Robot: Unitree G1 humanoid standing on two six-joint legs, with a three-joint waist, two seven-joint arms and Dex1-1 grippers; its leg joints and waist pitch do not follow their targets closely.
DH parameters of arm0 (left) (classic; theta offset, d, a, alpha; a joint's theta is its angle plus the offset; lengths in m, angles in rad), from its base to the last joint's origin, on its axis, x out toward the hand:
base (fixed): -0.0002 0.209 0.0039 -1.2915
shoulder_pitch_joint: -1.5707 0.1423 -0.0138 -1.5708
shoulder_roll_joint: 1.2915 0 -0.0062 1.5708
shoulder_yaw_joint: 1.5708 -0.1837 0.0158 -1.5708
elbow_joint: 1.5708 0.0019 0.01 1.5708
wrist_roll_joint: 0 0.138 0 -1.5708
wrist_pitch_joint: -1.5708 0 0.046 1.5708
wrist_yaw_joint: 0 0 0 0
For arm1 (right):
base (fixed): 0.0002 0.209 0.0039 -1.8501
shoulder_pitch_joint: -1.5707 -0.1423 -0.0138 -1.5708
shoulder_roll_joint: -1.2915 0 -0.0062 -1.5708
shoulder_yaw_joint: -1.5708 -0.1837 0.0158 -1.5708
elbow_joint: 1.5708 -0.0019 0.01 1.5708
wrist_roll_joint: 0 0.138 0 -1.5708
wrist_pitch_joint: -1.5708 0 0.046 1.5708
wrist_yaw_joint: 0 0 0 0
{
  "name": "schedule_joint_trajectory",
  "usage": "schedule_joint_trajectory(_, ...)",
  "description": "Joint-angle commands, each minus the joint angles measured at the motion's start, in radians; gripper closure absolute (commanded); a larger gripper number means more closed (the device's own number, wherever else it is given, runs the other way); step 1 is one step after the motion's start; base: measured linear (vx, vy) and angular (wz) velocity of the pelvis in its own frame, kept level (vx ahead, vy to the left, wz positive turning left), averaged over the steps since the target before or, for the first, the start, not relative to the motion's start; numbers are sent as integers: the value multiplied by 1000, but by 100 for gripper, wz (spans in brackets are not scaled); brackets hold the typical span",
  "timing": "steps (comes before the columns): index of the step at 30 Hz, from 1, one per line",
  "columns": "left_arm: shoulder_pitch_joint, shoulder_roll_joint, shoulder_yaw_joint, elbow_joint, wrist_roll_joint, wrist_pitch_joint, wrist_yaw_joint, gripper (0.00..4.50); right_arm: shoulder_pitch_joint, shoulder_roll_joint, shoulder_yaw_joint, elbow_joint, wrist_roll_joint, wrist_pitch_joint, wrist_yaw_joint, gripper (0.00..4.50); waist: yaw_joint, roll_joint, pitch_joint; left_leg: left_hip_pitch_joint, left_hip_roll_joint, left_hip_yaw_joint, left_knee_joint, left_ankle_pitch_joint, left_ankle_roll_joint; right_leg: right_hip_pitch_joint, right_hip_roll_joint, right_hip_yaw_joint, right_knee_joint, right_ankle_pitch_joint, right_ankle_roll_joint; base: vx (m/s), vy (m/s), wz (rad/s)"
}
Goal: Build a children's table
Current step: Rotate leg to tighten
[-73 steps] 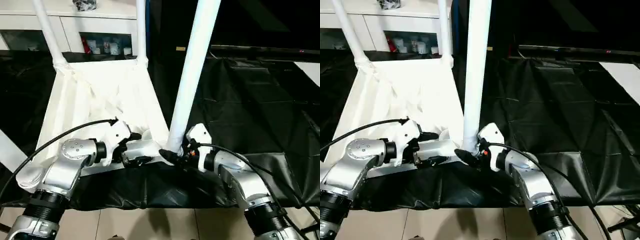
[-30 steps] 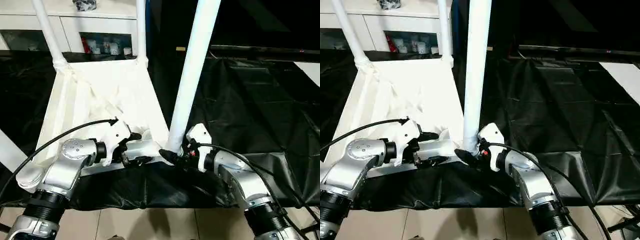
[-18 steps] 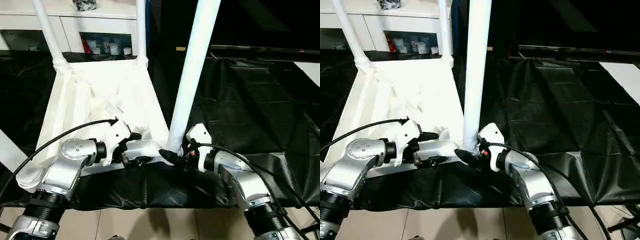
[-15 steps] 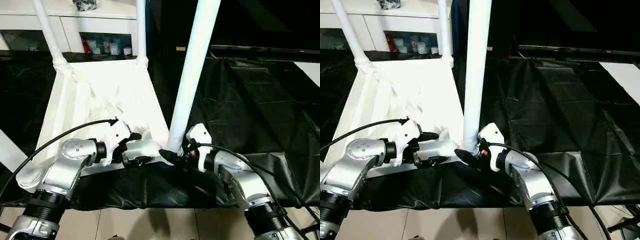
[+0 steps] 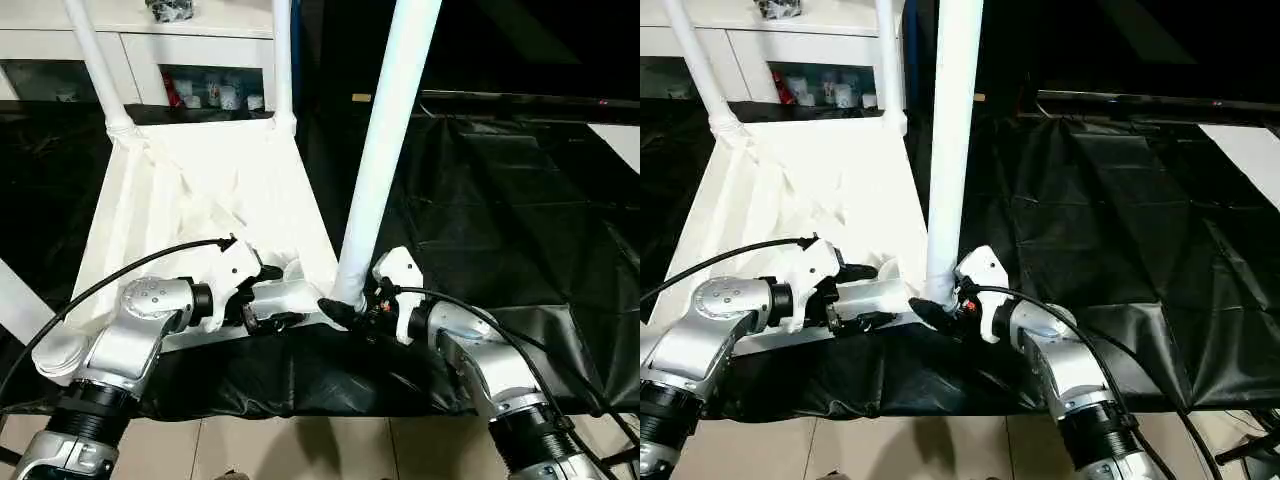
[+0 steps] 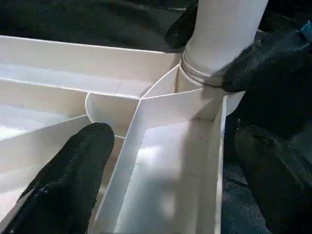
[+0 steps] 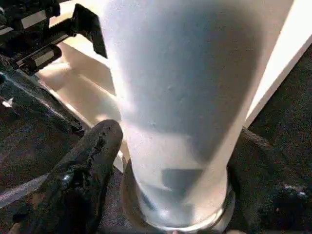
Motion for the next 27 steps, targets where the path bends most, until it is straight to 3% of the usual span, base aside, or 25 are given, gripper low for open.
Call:
schedule_joint_trajectory(1,-4,2,-8,-14,3,-7,-2,5,-11,-6,13,-2,-2,10,7,92,5,5,-65,-8,23,-6,-51,-116,47,67,-73,68,-71,-171,-117,0,0,0)
schedule_joint_trajectory(27,-4,2,-8,-14,3,-7,-2,5,-11,-6,13,-2,-2,10,7,92,6,5,-65,-8,23,-6,-51,-118,46,67,-73,68,-72,-177,-115,0,0,0)
